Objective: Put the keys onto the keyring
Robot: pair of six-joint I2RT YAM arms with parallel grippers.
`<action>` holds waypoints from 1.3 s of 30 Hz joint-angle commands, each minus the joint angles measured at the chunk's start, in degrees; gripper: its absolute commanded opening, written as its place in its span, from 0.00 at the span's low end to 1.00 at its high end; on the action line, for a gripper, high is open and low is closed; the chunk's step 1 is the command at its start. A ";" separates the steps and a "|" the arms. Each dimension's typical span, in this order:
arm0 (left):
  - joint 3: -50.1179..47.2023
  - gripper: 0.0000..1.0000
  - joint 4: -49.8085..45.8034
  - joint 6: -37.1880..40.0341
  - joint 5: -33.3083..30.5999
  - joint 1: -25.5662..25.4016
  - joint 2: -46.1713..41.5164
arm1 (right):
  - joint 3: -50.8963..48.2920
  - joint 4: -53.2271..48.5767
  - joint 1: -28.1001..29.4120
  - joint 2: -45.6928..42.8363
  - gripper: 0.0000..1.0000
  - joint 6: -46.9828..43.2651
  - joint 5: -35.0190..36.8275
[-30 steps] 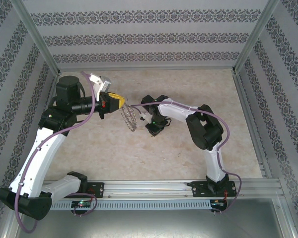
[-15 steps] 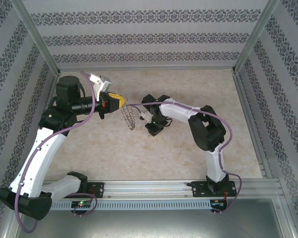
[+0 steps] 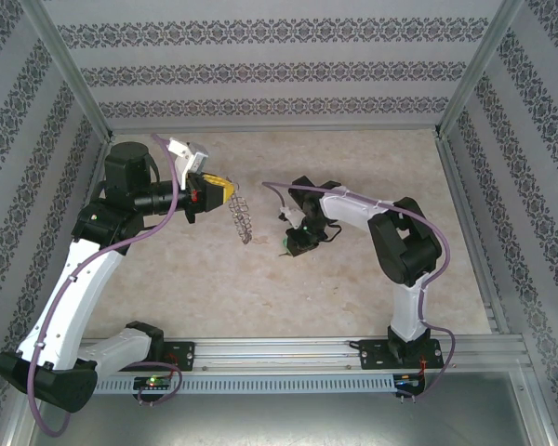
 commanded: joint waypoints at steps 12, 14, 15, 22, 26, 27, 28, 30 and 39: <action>1.92 0.00 4.05 -1.47 1.83 0.89 0.55 | 0.21 0.39 -0.33 -2.54 0.32 1.42 -1.67; 2.00 0.00 4.10 -1.51 1.89 0.93 0.71 | 0.48 0.10 -0.37 -2.19 0.33 1.28 -1.49; 2.01 0.00 4.19 -1.49 1.92 0.88 0.81 | 0.58 0.04 -0.33 -1.99 0.33 1.07 -1.37; 2.10 0.00 4.45 -1.50 1.98 0.93 1.26 | 1.12 -0.20 -0.50 -0.86 0.30 0.47 -1.82; 2.18 0.00 4.29 -1.33 1.99 0.92 1.30 | 1.29 -0.49 -0.48 0.11 0.23 -0.17 -2.41; 2.26 0.00 4.17 -1.23 1.98 0.92 1.37 | 1.21 -0.44 -0.49 0.25 0.23 -0.32 -2.44; 2.27 0.00 4.19 -1.24 2.06 0.88 1.37 | 1.25 -0.45 -0.46 0.38 0.23 -0.36 -2.46; 2.36 0.00 4.18 -1.23 2.03 0.95 1.52 | 1.47 -0.60 -0.49 0.73 0.22 -0.53 -2.54; 2.42 0.00 4.27 -1.42 1.89 0.92 1.41 | 1.14 0.05 -0.41 1.27 0.20 -0.57 -2.02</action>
